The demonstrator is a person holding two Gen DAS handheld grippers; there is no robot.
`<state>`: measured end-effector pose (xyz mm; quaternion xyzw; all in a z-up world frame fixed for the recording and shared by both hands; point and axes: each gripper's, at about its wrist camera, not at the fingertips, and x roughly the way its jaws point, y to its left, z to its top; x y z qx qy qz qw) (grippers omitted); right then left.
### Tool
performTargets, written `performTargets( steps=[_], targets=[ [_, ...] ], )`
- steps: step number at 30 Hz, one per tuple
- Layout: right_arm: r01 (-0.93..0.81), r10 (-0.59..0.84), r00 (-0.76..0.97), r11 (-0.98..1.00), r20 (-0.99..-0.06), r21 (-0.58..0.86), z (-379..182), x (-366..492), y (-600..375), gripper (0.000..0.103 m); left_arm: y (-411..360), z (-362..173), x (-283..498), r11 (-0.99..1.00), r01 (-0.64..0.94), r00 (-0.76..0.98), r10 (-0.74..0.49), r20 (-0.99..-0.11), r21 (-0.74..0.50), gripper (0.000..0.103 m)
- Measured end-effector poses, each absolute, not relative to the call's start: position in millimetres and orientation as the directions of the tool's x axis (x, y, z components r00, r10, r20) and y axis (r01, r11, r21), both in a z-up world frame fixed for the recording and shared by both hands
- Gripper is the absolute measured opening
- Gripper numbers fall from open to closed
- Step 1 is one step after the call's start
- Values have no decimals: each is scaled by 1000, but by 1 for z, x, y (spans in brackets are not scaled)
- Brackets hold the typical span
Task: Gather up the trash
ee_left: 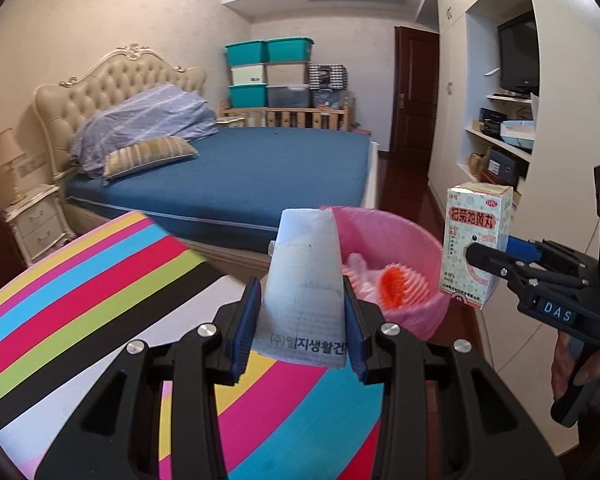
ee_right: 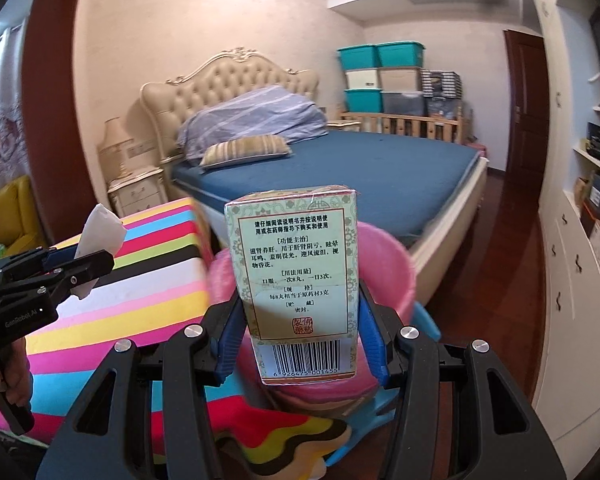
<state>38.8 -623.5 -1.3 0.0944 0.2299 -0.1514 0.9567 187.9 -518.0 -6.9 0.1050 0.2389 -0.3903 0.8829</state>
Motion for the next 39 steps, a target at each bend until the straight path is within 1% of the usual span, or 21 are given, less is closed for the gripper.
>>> performTargets(
  steps=[5,8,10,15,18,19,20,21,23,25,27,28,29,32,34,36,39],
  targets=[
    [355,-261,846,926,-464,127,-5,45,-656,49,-571,-5,203,627,778,528,-681,-506,-32,38],
    [343,-224,853,921,-472,184,-10,56,-678,49,-597,-7,212,618,785,514,-687,-514,-41,38],
    [339,-212,853,920,-477,197,-10,63,-686,49,-611,-11,218,610,790,501,-692,-519,-51,38],
    [306,-180,851,933,-494,188,-14,80,-699,49,-642,-20,236,613,785,483,-695,-533,-87,38],
    [259,-135,856,947,-498,189,-15,94,-703,50,-657,-23,244,600,793,466,-709,-528,-105,41],
    [232,-107,858,953,-503,193,-15,100,-704,51,-661,-26,248,596,797,463,-711,-530,-103,45],
    [222,-98,859,955,-502,195,-17,99,-708,53,-664,-29,249,597,796,464,-710,-529,-103,60],
    [223,-99,861,955,-499,195,-17,102,-713,62,-663,-32,253,604,789,470,-711,-523,-111,74],
    [225,-102,867,953,-488,201,-16,105,-718,63,-650,-35,257,632,766,500,-702,-507,-119,80],
    [247,-119,866,947,-485,208,-12,103,-721,63,-639,-37,261,652,750,519,-686,-510,-114,81],
    [259,-137,871,944,-471,205,-5,94,-716,63,-621,-37,263,670,736,541,-671,-508,-101,90],
    [267,-149,872,943,-467,199,-1,90,-713,63,-611,-35,260,684,724,563,-659,-498,-87,92],
    [282,-171,869,942,-465,180,3,83,-707,63,-599,-33,256,693,717,581,-653,-485,-74,97],
    [315,-229,858,942,-460,118,17,60,-682,65,-574,-24,242,730,683,650,-621,-439,-22,98],
    [339,-267,847,937,-459,80,25,48,-666,74,-556,-15,227,745,667,684,-608,-403,8,98],
    [371,-312,834,928,-454,42,31,29,-647,79,-538,-8,210,748,663,704,-609,-366,32,98],
    [380,-334,822,925,-461,7,37,8,-625,83,-521,1,184,746,662,721,-608,-333,71,98]
  ],
)
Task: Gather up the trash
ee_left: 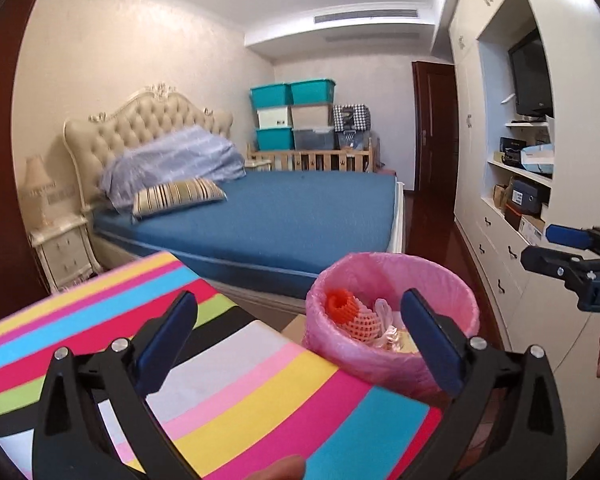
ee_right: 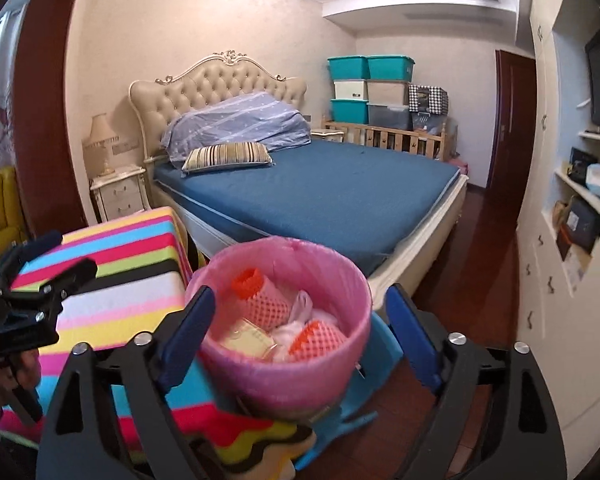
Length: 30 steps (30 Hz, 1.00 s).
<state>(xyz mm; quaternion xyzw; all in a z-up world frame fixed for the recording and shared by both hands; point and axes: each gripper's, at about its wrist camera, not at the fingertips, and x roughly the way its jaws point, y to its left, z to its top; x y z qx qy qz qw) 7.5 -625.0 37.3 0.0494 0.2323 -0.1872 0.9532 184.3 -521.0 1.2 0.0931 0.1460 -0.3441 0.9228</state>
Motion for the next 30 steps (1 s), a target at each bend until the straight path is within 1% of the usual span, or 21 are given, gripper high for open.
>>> performTargets(
  steps=[2,5,9,15,23,30],
  targets=[
    [385,-342,806,923,-483,-12,39,-4,-613,84,-509,7,168,738,670,717,-615,-328,83,98],
    [364,-324,792,931,-517,-25,39,-13,-602,84,-503,16,153,723,689,692,-637,-340,48,99],
    [318,-287,784,947,-550,-41,33,-18,-593,84,-488,17,140,726,687,681,-637,-361,14,99],
    [311,-254,778,950,-575,1,28,-15,-594,84,-489,6,127,723,691,666,-624,-410,22,98],
    [309,-242,780,951,-576,19,25,-18,-593,84,-499,0,114,707,702,667,-612,-424,86,98],
    [304,-237,782,952,-576,21,25,-19,-593,84,-500,-3,116,701,709,652,-612,-447,75,99]
  ],
)
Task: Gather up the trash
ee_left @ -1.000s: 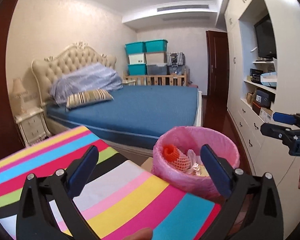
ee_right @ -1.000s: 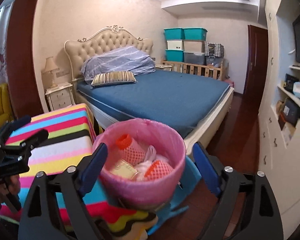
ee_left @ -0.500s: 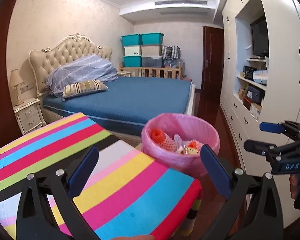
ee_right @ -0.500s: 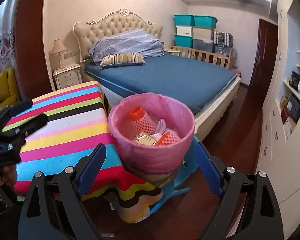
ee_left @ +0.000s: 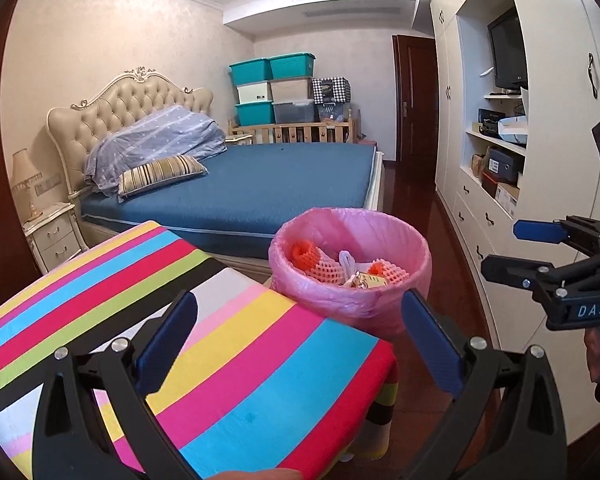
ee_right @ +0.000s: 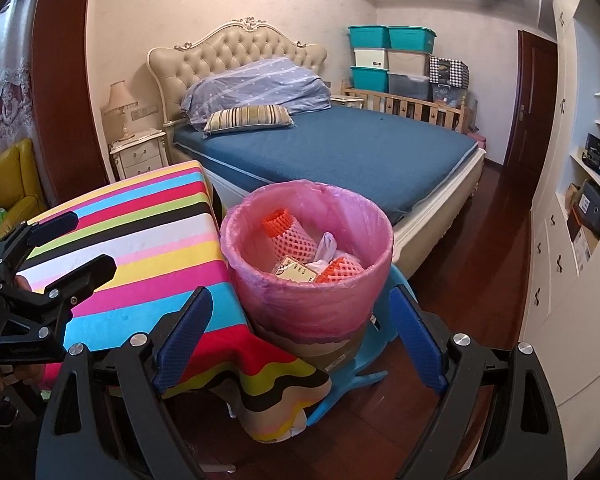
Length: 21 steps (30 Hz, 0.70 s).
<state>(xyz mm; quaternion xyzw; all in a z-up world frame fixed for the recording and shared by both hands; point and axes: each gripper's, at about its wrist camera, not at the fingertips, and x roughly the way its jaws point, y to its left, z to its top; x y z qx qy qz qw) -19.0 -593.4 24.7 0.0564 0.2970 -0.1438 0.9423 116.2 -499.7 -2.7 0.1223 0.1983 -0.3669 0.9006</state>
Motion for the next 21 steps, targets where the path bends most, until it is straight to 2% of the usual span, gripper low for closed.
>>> performTargets(
  steps=[21],
  targets=[
    [297,-236,786,955,-572,14,27,-19,-587,84,-499,-9,120,698,713,643,-614,-458,64,98]
  ],
)
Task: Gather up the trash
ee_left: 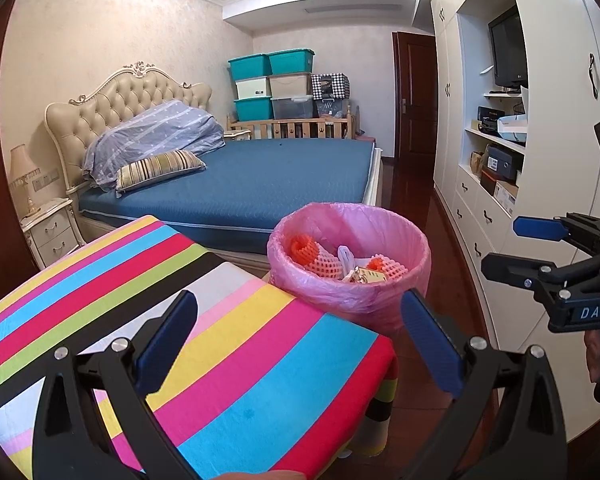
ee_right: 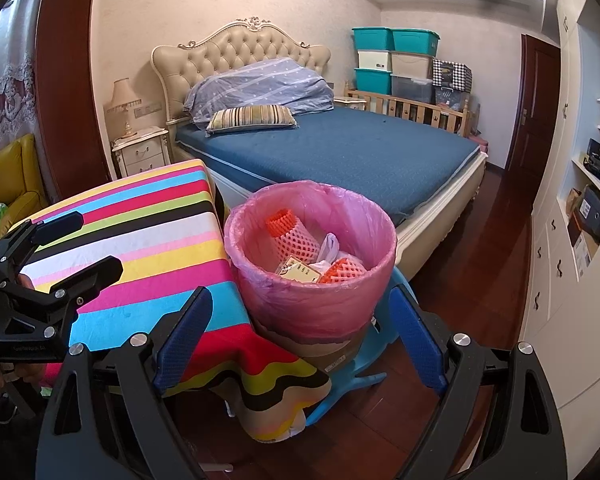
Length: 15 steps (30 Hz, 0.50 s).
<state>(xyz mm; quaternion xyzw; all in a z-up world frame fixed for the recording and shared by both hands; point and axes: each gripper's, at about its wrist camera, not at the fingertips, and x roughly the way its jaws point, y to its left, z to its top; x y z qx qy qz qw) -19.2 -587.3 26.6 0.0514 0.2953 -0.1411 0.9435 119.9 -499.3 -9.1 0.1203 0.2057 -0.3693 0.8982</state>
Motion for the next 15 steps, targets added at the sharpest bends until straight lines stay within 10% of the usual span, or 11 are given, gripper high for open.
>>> performTargets(
  steps=[15],
  targets=[
    [300,-238,782,954,-577,14,24,-19,-585,84,-499,-13,121,699,712,639,-610,-469,62,99]
  ],
)
